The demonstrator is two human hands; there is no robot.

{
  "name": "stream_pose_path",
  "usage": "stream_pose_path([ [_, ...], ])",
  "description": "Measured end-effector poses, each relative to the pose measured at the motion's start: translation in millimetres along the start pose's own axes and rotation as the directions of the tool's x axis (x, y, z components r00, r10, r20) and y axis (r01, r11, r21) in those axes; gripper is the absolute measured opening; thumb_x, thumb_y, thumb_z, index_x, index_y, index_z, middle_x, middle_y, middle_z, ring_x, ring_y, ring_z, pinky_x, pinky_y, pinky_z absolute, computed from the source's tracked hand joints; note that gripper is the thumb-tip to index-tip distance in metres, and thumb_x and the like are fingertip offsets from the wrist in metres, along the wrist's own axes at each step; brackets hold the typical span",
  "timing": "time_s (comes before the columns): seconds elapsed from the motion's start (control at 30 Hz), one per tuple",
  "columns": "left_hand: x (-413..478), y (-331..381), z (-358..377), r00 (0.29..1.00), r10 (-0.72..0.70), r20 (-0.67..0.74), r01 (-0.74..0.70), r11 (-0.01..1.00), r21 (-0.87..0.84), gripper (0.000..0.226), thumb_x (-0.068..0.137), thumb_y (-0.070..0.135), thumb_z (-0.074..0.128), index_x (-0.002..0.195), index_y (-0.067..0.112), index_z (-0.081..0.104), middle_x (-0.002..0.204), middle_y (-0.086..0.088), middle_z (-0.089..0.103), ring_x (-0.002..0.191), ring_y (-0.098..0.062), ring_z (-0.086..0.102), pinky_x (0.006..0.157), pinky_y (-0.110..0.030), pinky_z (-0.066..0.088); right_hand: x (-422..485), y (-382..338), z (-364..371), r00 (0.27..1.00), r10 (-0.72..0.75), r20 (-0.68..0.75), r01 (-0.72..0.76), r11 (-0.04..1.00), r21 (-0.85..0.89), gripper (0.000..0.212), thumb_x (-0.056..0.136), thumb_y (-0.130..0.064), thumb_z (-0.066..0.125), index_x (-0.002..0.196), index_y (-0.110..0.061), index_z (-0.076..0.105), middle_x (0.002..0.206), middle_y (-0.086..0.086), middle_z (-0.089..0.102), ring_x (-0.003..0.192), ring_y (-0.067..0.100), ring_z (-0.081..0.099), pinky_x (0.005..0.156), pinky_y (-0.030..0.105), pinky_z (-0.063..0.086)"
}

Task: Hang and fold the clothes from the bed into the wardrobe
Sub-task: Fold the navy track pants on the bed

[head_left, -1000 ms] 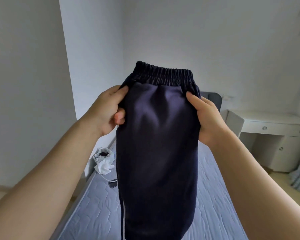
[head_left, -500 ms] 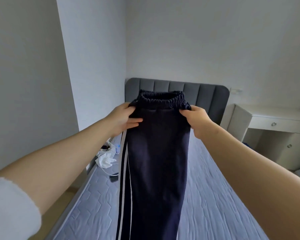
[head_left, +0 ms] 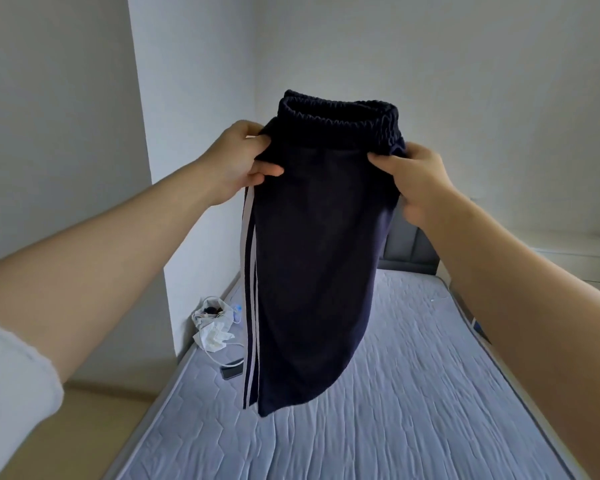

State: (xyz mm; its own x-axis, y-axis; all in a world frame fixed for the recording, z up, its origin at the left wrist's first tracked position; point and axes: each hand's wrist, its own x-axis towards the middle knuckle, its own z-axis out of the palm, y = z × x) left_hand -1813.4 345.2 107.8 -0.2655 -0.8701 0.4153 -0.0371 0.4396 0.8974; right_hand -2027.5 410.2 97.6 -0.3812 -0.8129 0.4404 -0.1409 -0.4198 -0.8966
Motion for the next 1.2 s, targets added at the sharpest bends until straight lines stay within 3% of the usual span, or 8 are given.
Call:
stream_pose_path([
  [0.13, -19.1, 14.4, -4.9, 1.000, -0.004, -0.012, 0.005, 0.999, 0.052, 0.015, 0.097, 0.018, 0.044, 0.085, 0.022, 0.051, 0.071, 0.003, 0.051, 0.037, -0.003, 0.047, 0.039, -0.013, 0.031, -22.8, -15.6, -7.2, 0.997, 0.049, 0.060, -0.054, 0.995, 0.086, 0.012, 0.079, -0.009, 0.072, 0.089, -0.013, 0.067, 0.086, 0.001, 0.072, 0.078, 0.014, 0.069, 0.067, 0.025, 0.057],
  [0.33, -46.8, 40.6, -12.2, 0.971, -0.078, 0.226, 0.112, 0.983, -0.145, 0.025, 0.098, 0.014, 0.041, 0.074, 0.019, 0.046, 0.063, 0.007, 0.044, 0.028, -0.001, 0.026, 0.031, -0.012, 0.021, -49.1, -43.8, -24.3, 0.954, 0.166, 0.249, -0.209, 0.965, 0.156, 0.008, 0.082, -0.018, 0.068, 0.088, -0.012, 0.067, 0.078, 0.000, 0.075, 0.070, 0.014, 0.072, 0.055, 0.024, 0.056],
  [0.53, -62.1, 52.3, -10.8, 0.959, -0.133, 0.252, 0.181, 0.968, -0.177, 0.031, 0.097, 0.013, 0.041, 0.067, 0.018, 0.039, 0.052, 0.009, 0.043, 0.025, -0.002, 0.026, 0.031, -0.011, 0.019, -56.1, -54.1, -36.5, 0.885, 0.254, 0.391, -0.319, 0.941, 0.110, 0.019, 0.073, -0.029, 0.069, 0.087, -0.017, 0.071, 0.085, -0.001, 0.075, 0.075, 0.012, 0.071, 0.058, 0.022, 0.056],
  [0.63, -62.6, 41.0, -1.8, 0.975, -0.151, 0.162, 0.158, 0.987, -0.032, 0.026, 0.096, 0.012, 0.043, 0.071, 0.017, 0.041, 0.051, 0.007, 0.041, 0.028, -0.003, 0.030, 0.035, -0.013, 0.026, -56.5, -44.3, -36.1, 0.870, 0.337, 0.359, -0.380, 0.923, 0.056, 0.013, 0.079, -0.029, 0.068, 0.084, -0.016, 0.071, 0.082, -0.001, 0.075, 0.071, 0.013, 0.071, 0.055, 0.021, 0.055],
  [0.73, -61.9, 17.3, 9.8, 0.973, -0.214, 0.086, 0.205, 0.974, 0.101, 0.021, 0.098, 0.014, 0.041, 0.078, 0.018, 0.044, 0.064, 0.002, 0.051, 0.032, -0.006, 0.050, 0.035, -0.013, 0.037, -56.7, -24.4, -32.7, 0.872, 0.409, 0.269, -0.420, 0.907, -0.017, 0.014, 0.078, -0.024, 0.071, 0.086, -0.013, 0.069, 0.083, 0.002, 0.074, 0.070, 0.014, 0.070, 0.056, 0.021, 0.054],
  [0.83, -60.4, -8.1, 15.9, 0.959, -0.276, 0.065, 0.265, 0.954, 0.137, 0.019, 0.099, 0.012, 0.037, 0.089, 0.020, 0.050, 0.088, 0.001, 0.059, 0.048, -0.007, 0.065, 0.044, -0.017, 0.051, -57.1, -5.6, -25.9, 0.924, 0.338, 0.180, -0.329, 0.941, -0.079, 0.008, 0.077, -0.013, 0.074, 0.080, -0.010, 0.067, 0.076, 0.001, 0.073, 0.066, 0.012, 0.070, 0.056, 0.021, 0.055],
  [0.93, -51.7, -21.1, 14.9, 0.974, -0.223, -0.033, 0.225, 0.963, 0.146, 0.020, 0.099, 0.009, 0.036, 0.109, 0.013, 0.052, 0.101, -0.002, 0.059, 0.057, -0.008, 0.068, 0.055, -0.020, 0.057, -55.8, 2.0, -15.5, 0.956, 0.251, 0.152, -0.241, 0.967, -0.079, 0.014, 0.078, -0.009, 0.073, 0.090, -0.011, 0.067, 0.087, 0.004, 0.072, 0.077, 0.016, 0.070, 0.065, 0.025, 0.056],
  [1.2, -52.5, 28.2, -0.1, 0.960, 0.203, -0.194, -0.186, 0.977, 0.105, 0.019, 0.099, 0.009, 0.034, 0.104, 0.015, 0.051, 0.090, 0.002, 0.061, 0.064, -0.002, 0.067, 0.067, -0.016, 0.055, -59.2, -37.6, -2.5, 0.993, -0.117, 0.034, 0.119, 0.992, -0.044, 0.016, 0.079, -0.014, 0.072, 0.087, -0.020, 0.060, 0.090, -0.003, 0.066, 0.083, 0.010, 0.065, 0.072, 0.021, 0.054],
])
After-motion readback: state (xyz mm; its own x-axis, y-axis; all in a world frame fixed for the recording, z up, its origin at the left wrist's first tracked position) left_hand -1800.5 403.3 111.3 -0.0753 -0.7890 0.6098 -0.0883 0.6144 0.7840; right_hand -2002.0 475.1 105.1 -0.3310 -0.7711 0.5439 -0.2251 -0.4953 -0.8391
